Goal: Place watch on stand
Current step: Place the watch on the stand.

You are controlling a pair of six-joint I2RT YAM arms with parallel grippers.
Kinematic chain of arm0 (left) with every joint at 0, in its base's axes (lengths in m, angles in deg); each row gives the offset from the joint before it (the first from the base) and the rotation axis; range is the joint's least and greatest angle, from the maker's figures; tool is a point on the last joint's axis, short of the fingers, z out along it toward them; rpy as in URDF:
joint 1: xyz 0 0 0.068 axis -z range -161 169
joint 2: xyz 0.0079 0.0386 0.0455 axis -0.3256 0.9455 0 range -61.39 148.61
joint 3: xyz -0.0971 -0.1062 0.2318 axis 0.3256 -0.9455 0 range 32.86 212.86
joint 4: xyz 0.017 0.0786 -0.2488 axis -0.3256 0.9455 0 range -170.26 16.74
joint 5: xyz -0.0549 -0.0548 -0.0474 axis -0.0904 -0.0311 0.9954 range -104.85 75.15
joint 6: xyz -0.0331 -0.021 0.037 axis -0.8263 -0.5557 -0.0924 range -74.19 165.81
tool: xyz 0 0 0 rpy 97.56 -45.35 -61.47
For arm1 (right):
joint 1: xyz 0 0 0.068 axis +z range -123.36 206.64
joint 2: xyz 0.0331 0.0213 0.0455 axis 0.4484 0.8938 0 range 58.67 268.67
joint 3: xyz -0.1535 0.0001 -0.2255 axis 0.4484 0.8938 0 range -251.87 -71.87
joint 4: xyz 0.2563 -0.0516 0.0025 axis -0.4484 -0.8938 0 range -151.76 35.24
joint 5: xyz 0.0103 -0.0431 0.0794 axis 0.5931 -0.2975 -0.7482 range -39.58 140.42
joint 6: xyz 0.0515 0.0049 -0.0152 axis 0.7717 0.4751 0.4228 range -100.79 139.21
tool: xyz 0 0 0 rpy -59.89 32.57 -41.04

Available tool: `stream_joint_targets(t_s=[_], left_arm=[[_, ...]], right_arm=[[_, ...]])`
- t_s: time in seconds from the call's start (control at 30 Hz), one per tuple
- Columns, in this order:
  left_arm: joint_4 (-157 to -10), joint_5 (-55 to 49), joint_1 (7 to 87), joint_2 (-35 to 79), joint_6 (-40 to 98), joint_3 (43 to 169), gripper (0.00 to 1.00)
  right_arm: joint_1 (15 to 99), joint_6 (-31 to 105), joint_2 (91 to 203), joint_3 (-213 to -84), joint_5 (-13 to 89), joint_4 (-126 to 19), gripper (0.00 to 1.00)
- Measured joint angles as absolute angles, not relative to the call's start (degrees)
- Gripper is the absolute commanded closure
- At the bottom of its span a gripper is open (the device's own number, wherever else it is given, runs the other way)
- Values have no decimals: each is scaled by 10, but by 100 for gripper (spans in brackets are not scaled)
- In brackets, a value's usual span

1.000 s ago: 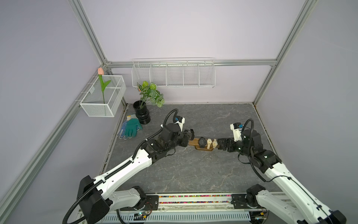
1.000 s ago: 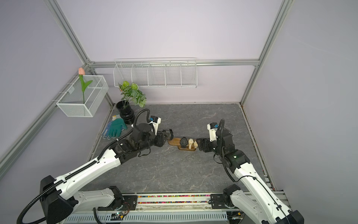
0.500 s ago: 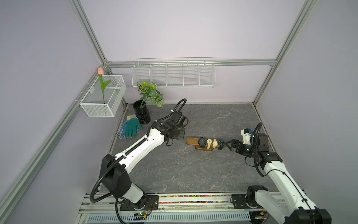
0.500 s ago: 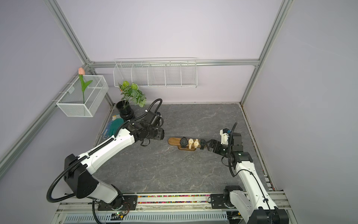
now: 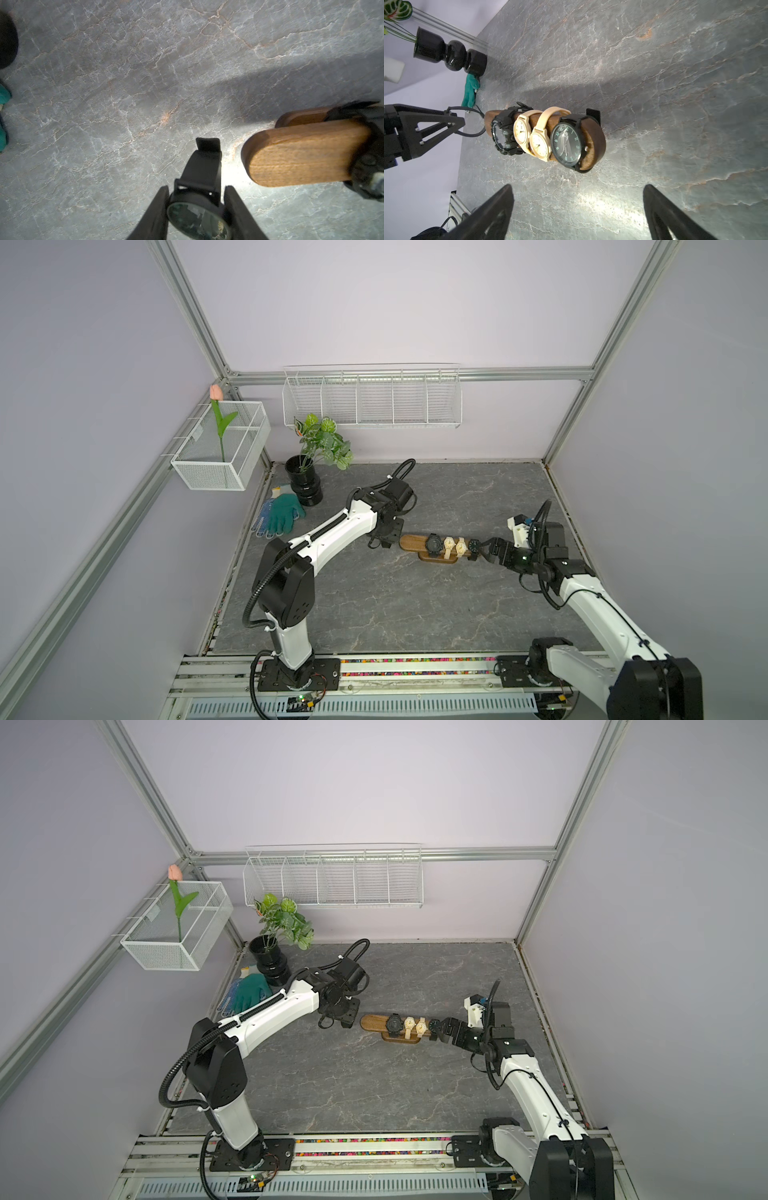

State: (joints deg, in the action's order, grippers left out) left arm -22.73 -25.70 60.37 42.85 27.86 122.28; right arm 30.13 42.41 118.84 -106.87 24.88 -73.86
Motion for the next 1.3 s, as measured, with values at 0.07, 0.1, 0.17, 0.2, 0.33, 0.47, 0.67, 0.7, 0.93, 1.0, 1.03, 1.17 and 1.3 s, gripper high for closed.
stream_joint_targets(t_s=[0.07, 0.1, 0.17, 0.2, 0.33, 0.47, 0.67, 0.7, 0.93, 1.0, 1.03, 1.17, 1.3], left_arm=[[-228, -253, 604, 437, 278, 1231, 67], [-228, -251, 604, 441, 278, 1232, 67], [-227, -248, 604, 447, 277, 1233, 67], [-227, -245, 604, 450, 276, 1233, 67], [-225, -238, 611, 460, 274, 1237, 67], [-223, -231, 620, 469, 274, 1250, 67], [-222, -224, 632, 478, 267, 1257, 67], [-221, -223, 633, 480, 265, 1257, 67], [-221, -210, 641, 491, 258, 1258, 67], [-220, -210, 645, 495, 256, 1261, 67], [-219, -209, 647, 497, 255, 1265, 67], [-214, -210, 657, 510, 254, 1289, 67], [-209, -209, 666, 527, 253, 1313, 67]], right_arm=[[302, 426, 1191, -1069, 239, -731, 1], [303, 426, 1193, -1069, 235, -727, 1], [306, 426, 1197, -1069, 229, -721, 1], [307, 426, 1199, -1069, 225, -718, 1], [312, 428, 1208, -1069, 218, -707, 1], [324, 428, 1221, -1069, 214, -694, 1], [333, 428, 1241, -1069, 207, -688, 2], [335, 428, 1241, -1069, 208, -688, 2], [350, 427, 1241, -1069, 209, -686, 3], [354, 427, 1241, -1069, 209, -686, 3], [357, 427, 1241, -1069, 210, -686, 3], [364, 427, 1241, -1069, 212, -686, 4], [368, 427, 1241, -1069, 219, -686, 4]])
